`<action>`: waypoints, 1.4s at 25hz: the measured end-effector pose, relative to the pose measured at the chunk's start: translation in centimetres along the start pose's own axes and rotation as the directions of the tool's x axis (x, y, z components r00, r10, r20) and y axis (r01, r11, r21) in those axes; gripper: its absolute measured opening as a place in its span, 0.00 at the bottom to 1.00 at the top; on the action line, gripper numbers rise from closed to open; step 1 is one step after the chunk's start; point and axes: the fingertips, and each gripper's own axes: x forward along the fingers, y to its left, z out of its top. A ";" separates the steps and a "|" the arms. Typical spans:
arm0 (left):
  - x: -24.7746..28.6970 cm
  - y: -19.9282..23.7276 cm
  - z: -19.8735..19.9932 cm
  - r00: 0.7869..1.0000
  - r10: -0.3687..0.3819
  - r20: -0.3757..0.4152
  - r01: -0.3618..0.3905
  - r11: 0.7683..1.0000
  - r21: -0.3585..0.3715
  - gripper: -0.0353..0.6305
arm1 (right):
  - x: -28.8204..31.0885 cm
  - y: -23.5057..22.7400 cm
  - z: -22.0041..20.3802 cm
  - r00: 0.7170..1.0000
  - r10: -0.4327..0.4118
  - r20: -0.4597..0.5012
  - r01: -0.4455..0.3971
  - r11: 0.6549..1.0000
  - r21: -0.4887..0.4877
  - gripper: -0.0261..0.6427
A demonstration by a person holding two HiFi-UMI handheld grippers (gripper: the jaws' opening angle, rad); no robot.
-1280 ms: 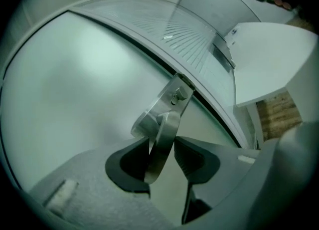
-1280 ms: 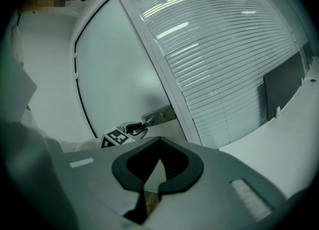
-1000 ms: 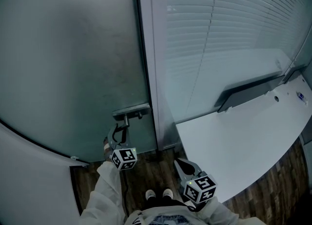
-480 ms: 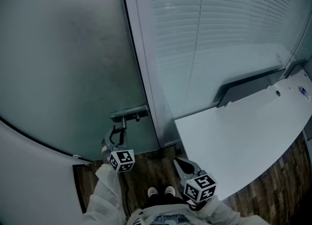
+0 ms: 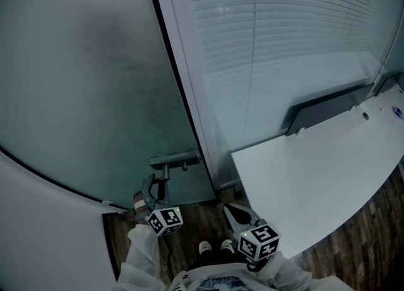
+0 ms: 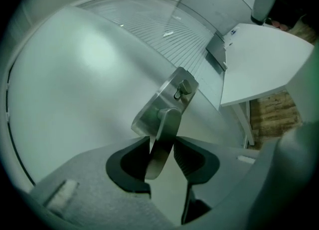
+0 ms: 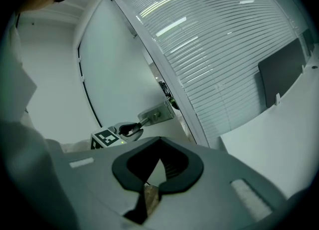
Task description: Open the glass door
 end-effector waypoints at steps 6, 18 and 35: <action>-3.2 0.2 0.0 1.000 -0.002 -0.017 0.004 0.992 0.126 0.28 | 0.0 0.8 -0.3 1.000 0.008 0.008 -0.008 1.000 0.023 0.05; -8.6 -1.5 -1.7 0.993 -0.077 -0.089 0.096 0.967 0.235 0.29 | -0.8 0.0 -0.3 0.999 -0.006 0.039 0.004 0.999 0.053 0.05; -14.2 -2.1 -2.1 0.997 -0.025 -0.071 0.040 0.974 0.225 0.29 | -4.3 7.3 -3.3 0.999 0.032 0.031 -0.031 0.999 -0.036 0.05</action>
